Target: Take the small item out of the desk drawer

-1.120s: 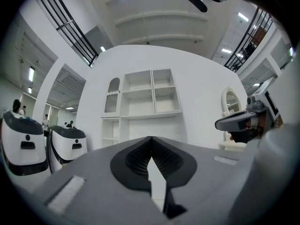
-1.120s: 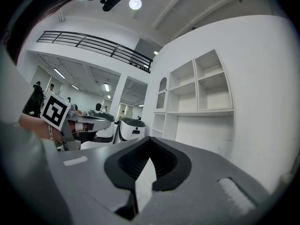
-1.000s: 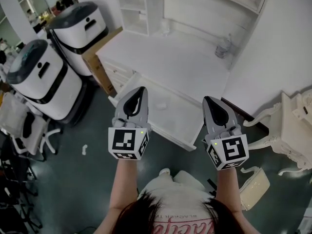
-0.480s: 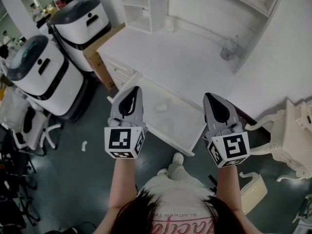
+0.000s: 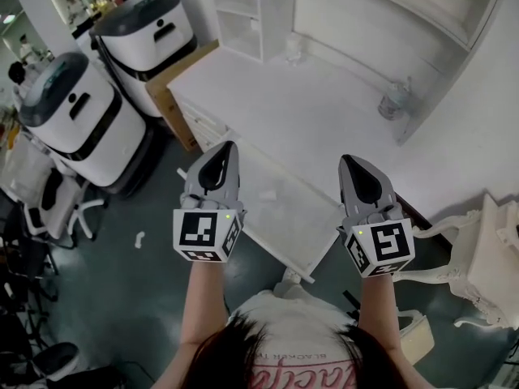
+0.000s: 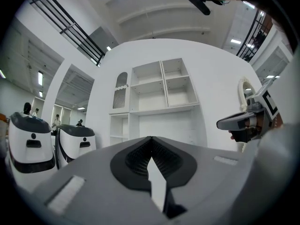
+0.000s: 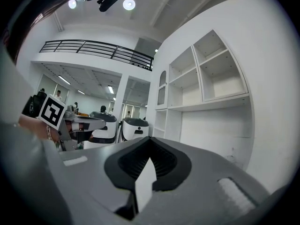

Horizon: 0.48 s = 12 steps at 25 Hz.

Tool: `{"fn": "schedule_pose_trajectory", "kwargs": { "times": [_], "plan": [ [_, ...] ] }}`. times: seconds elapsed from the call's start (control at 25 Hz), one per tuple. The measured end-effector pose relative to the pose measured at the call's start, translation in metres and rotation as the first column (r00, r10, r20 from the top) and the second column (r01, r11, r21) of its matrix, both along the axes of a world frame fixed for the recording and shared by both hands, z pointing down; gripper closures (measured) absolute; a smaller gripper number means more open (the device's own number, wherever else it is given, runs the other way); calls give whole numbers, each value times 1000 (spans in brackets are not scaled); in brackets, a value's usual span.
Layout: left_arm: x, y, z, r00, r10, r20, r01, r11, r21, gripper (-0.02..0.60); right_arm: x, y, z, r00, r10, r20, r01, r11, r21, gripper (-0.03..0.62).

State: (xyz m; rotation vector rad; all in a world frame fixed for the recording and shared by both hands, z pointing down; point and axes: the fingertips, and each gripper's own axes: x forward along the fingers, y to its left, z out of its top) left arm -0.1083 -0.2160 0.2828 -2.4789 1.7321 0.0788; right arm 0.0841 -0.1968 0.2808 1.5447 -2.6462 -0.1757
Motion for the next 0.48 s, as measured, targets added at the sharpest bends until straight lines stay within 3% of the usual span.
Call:
{"fn": "schedule_pose_trajectory", "kwargs": {
  "times": [0.32,0.4,0.48],
  "plan": [
    [6,-31,-1,999,-52,2,52,998,-16,574,12,-38,2,999,-43,10,44,999,-20,592],
    [11,-36,0,999,-51,7,51,998,-27,505,15,-44,3,998,-54,12,54,998,-22,592],
    [16,-40,3,999,-47,19,47,998,-36,494,18,-49,4,998,-61,15,61,998,-25,592]
  ]
}}
